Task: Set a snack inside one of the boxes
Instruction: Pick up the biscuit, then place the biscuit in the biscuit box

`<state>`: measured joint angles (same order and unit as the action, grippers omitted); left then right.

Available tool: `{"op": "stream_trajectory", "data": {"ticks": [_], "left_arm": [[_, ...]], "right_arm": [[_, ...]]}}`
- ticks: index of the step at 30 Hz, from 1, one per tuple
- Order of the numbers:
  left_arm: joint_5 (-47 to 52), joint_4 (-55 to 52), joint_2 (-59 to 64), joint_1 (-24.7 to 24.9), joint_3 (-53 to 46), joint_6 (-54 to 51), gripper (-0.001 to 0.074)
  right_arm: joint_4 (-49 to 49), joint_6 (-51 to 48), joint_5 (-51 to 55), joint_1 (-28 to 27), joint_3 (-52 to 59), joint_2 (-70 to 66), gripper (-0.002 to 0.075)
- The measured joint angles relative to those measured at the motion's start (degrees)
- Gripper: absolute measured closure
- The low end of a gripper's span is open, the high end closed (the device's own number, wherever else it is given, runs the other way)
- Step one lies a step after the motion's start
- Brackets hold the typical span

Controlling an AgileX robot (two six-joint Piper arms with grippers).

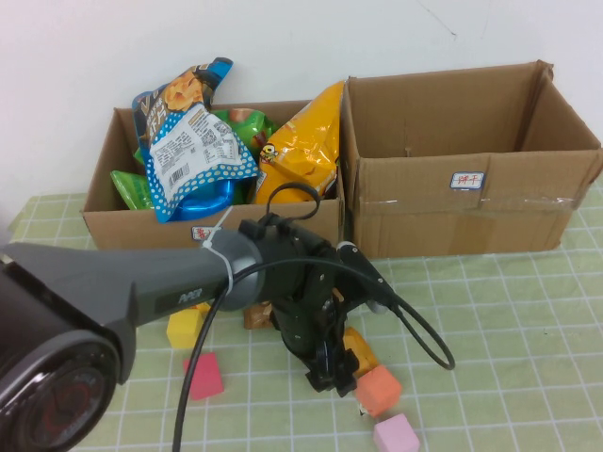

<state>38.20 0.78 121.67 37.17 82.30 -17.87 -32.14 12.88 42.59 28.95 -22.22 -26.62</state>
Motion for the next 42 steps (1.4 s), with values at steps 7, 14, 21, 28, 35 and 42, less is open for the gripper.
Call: {"op": "stream_trajectory", "data": {"ticks": [7, 14, 21, 28, 35, 42], "left_arm": [[0.91, 1.7, 2.75, 0.0, 2.95, -0.79, 0.0202], [2.52, 2.49, 4.52, 0.0, 4.51, -0.92, 0.0234], [2.77, 3.22, 4.62, 0.0, 4.57, -0.79, 0.0323], [9.26, 3.96, 4.51, 0.0, 11.53, -0.79, 0.0323], [18.63, 7.52, 3.61, 0.0, 31.39, -0.93, 0.0324], [6.81, 8.89, 3.25, 0.0, 47.05, -1.61, 0.0324]], "right_arm": [[-0.54, 0.62, 0.0, 0.0, 0.0, 0.0, 0.0721], [-0.83, 1.19, 0.0, 0.0, 0.0, 0.0, 0.0721], [-1.27, 1.81, 0.0, 0.0, 0.0, 0.0, 0.0721], [-1.36, 1.93, 0.0, 0.0, 0.0, 0.0, 0.0721], [-1.71, 2.14, 0.0, 0.0, 0.0, 0.0, 0.0721], [-1.84, 2.71, -0.09, 0.0, 0.0, 0.0, 0.0721]]}}
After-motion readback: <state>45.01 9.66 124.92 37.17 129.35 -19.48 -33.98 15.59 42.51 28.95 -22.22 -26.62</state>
